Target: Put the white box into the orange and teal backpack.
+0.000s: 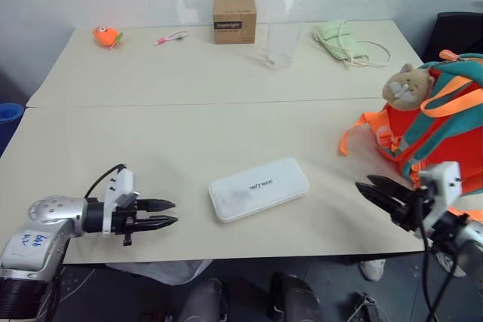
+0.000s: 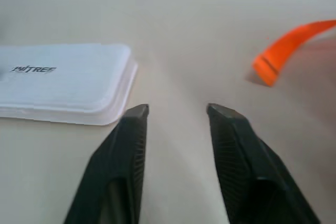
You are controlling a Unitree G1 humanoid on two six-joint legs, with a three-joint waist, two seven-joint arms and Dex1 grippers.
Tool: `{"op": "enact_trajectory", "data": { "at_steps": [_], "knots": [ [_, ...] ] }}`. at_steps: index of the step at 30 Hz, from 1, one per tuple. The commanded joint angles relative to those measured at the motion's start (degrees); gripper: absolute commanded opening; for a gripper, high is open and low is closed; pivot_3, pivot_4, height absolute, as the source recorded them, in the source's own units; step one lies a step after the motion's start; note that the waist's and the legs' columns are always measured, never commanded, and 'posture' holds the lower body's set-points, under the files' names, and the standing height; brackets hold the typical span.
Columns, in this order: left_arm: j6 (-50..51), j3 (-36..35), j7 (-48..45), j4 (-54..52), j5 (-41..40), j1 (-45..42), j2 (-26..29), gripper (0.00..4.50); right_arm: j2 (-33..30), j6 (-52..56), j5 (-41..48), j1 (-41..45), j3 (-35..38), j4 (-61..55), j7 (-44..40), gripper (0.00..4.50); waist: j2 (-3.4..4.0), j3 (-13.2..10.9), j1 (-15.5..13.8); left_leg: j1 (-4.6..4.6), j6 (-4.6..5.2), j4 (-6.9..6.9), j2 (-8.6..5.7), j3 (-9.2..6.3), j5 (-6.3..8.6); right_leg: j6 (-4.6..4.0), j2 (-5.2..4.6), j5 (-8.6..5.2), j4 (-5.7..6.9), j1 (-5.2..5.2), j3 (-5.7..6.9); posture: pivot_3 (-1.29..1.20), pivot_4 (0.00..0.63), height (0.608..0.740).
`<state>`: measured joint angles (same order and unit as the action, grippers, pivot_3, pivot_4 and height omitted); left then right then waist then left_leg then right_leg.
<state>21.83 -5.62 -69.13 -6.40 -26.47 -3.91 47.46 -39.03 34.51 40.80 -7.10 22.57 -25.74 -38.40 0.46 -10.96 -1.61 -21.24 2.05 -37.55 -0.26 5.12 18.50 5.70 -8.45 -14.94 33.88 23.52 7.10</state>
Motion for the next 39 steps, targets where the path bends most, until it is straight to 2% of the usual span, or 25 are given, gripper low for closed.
{"op": "enact_trajectory", "data": {
  "at_steps": [1, 2, 6, 12, 17, 20, 22, 25, 28, 32, 33, 35, 39],
  "knots": [
    [-1.3, 4.0, 0.1, 0.0, 1.7, -4.5, -2.1, 0.36, -1.1, -2.9, -5.4, 4.5, -6.3, 3.0, -1.5, 0.35, -0.01, 0.0, 0.0, -0.04, 0.05, -0.08, 0.0, 0.0, 0.02, 0.01, 0.0, 0.01, 0.0, 0.0, 0.0, 0.0, 0.15, 0.74],
    [-1.3, 5.6, 0.7, 0.9, 2.7, -6.3, -3.1, 0.09, -0.7, -3.3, -7.4, 6.7, -8.8, 4.7, -1.1, 0.04, -0.02, 0.0, 0.0, -0.07, 0.11, -0.15, 0.0, 0.02, 0.04, 0.01, 0.0, 0.02, 0.01, -0.01, 0.01, 0.0, 0.15, 0.74],
    [-0.5, 10.7, 2.8, 4.3, 6.0, -12.0, -7.0, 0.04, 1.6, -4.2, -13.3, 13.8, -16.7, 10.9, -0.1, 0.01, -0.04, 0.0, 0.3, -0.09, 0.3, -0.41, -0.01, 0.22, 0.11, 0.11, 0.05, 0.15, 0.03, 0.0, 0.24, 0.0, 0.15, 0.74],
    [-0.3, 14.7, 4.7, 9.1, 8.9, -18.6, -11.9, 0.04, 5.7, -4.3, -16.5, 16.4, -21.7, 12.0, 0.7, 0.01, -0.04, 0.0, 0.4, -0.21, 0.34, -0.5, 0.03, 0.28, 0.13, 0.13, 0.45, 0.16, 0.17, 0.03, 0.32, 0.0, 0.15, 0.74],
    [-1.0, 14.1, 9.1, 15.8, 11.9, -23.9, -15.3, 0.04, 6.7, -1.4, -15.5, 11.9, -21.1, 4.8, 2.2, 0.01, -0.09, 0.0, 0.2, -0.32, 0.41, -0.65, 0.03, 0.21, 0.14, 0.2, 0.46, 0.2, 0.13, 0.0, 0.35, 0.0, 0.15, 0.74],
    [-0.3, 13.6, 9.5, 17.7, 12.4, -25.0, -14.8, 0.04, 7.4, -0.1, -15.4, 10.3, -19.7, 2.9, 4.0, 0.01, -0.1, 0.0, 0.5, -0.31, 0.45, -0.66, 0.01, 0.26, 0.16, 0.26, 0.46, 0.24, 0.11, 0.0, 0.3, 0.0, 0.15, 0.74],
    [2.0, 13.0, 7.5, 19.2, 12.0, -25.2, -12.1, 0.04, 7.4, 0.0, -16.2, 9.8, -18.9, 3.0, 5.2, 0.01, -0.12, 0.0, 0.7, -0.29, 0.45, -0.68, 0.02, 0.29, 0.17, 0.27, 0.47, 0.24, 0.13, 0.0, 0.27, 0.0, 0.15, 0.74],
    [2.0, 12.6, 4.7, 21.1, 12.2, -24.9, -8.1, 0.65, 7.4, -0.2, -17.0, 10.0, -18.2, 3.9, 6.4, 0.0, -0.12, 0.0, 1.4, -0.21, 0.4, -0.67, 0.09, 0.29, 0.16, 0.26, 0.52, 0.24, 0.19, 0.0, 0.24, 0.0, 0.15, 0.74],
    [0.7, 12.3, 1.3, 22.8, 12.7, -24.6, -3.7, 1.49, 7.6, -0.3, -17.4, 11.1, -17.6, 4.8, 7.1, 0.0, -0.13, 0.0, 1.8, -0.08, 0.3, -0.66, 0.15, 0.3, 0.19, 0.2, 0.44, 0.2, 0.15, -0.01, 0.17, 0.0, 0.15, 0.74],
    [2.0, 11.6, -1.9, 23.9, 11.7, -25.4, -0.1, 1.49, 8.0, -0.6, -17.7, 11.7, -17.2, 5.5, 7.7, 0.0, -0.13, 0.0, 1.8, -0.02, 0.17, -0.64, 0.23, 0.33, 0.12, 0.08, 0.25, 0.22, 0.28, 0.06, 0.14, 0.0, 0.15, 0.74],
    [4.1, 11.0, -1.6, 24.7, 10.8, -26.3, -0.2, 1.49, 8.1, -0.8, -17.9, 11.9, -17.2, 5.7, 7.7, 0.0, -0.13, 0.0, 1.7, -0.02, 0.16, -0.64, 0.23, 0.33, 0.11, 0.05, 0.25, 0.2, 0.32, 0.08, 0.14, 0.0, 0.15, 0.74],
    [10.9, 9.9, -0.3, 26.4, 9.0, -28.7, -1.0, 1.86, 8.3, -1.3, -18.3, 12.2, -17.3, 6.3, 7.7, 0.0, -0.16, 0.0, 1.5, -0.03, 0.16, -0.65, 0.23, 0.32, 0.11, 0.03, 0.24, 0.19, 0.35, 0.09, 0.15, 0.0, 0.15, 0.74],
    [29.9, 8.9, 1.2, 31.1, 5.3, -34.2, -2.7, 2.92, 8.9, -2.8, -19.6, 13.9, -18.5, 8.0, 7.3, 0.0, -0.21, 0.0, 1.3, -0.09, 0.3, -0.69, 0.03, 0.3, 0.04, 0.05, 0.25, 0.2, 0.66, 0.09, 0.18, 0.0, 0.15, 0.74]
  ]
}}
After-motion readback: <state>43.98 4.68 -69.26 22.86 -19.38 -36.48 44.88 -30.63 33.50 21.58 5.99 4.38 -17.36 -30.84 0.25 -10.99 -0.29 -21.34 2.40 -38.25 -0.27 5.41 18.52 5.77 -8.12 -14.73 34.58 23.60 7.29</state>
